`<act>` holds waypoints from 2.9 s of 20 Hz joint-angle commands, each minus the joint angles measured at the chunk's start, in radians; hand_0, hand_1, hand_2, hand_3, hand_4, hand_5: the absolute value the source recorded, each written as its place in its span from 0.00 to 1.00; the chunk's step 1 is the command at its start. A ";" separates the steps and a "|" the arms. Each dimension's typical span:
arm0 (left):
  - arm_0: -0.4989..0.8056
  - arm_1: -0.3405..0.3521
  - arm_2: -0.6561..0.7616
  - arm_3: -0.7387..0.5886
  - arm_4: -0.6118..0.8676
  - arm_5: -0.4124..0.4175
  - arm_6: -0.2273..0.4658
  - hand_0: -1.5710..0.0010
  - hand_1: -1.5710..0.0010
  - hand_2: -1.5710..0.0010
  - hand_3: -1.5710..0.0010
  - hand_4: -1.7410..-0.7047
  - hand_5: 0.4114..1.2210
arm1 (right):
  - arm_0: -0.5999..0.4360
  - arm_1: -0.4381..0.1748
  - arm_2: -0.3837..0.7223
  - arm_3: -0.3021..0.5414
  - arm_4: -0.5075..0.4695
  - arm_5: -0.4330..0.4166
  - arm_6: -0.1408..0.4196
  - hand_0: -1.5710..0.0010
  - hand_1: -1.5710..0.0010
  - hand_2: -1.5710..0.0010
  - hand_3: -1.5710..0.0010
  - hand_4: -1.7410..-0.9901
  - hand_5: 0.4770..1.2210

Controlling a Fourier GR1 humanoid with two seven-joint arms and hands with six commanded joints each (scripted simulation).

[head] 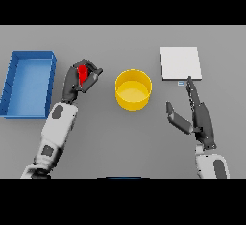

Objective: Pick up the red beaker and tilt it to pour out 1 green nut into yellow bowl. Pick up the yellow bowl and place it on the metallic measuring scale.

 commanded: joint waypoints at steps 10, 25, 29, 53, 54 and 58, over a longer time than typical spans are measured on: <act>-0.032 0.024 -0.018 -0.055 0.000 0.028 0.041 0.03 0.03 0.03 0.05 0.03 0.88 | -0.021 -0.002 -0.006 0.044 0.037 -0.033 -0.030 1.00 1.00 1.00 1.00 0.80 0.25; -0.134 0.223 -0.425 -0.256 -0.394 -0.125 0.351 0.00 0.00 0.00 0.01 0.00 0.91 | 0.011 -0.020 0.002 0.004 0.037 -0.011 -0.042 1.00 1.00 1.00 1.00 0.87 0.27; -0.250 0.262 -0.582 -0.215 -0.546 -0.225 0.378 0.00 0.00 0.00 0.00 0.00 0.96 | -0.002 -0.013 0.014 0.013 0.061 -0.021 -0.026 1.00 1.00 1.00 1.00 0.92 0.29; -0.589 0.195 -1.065 0.051 -1.079 -0.446 0.350 0.00 0.00 0.00 0.00 0.00 1.00 | -0.002 0.009 0.018 0.025 0.037 -0.009 -0.038 1.00 1.00 1.00 1.00 0.91 0.29; -0.594 0.194 -1.079 0.051 -1.091 -0.440 0.336 0.00 0.00 0.00 0.00 0.00 1.00 | 0.004 0.005 0.017 0.022 0.040 -0.011 -0.049 1.00 1.00 1.00 1.00 0.90 0.28; -0.647 0.181 -1.147 0.073 -1.155 -0.474 0.299 0.00 0.00 0.00 0.00 0.01 1.00 | -0.011 0.005 0.021 0.033 0.064 -0.026 -0.060 1.00 1.00 1.00 1.00 0.88 0.27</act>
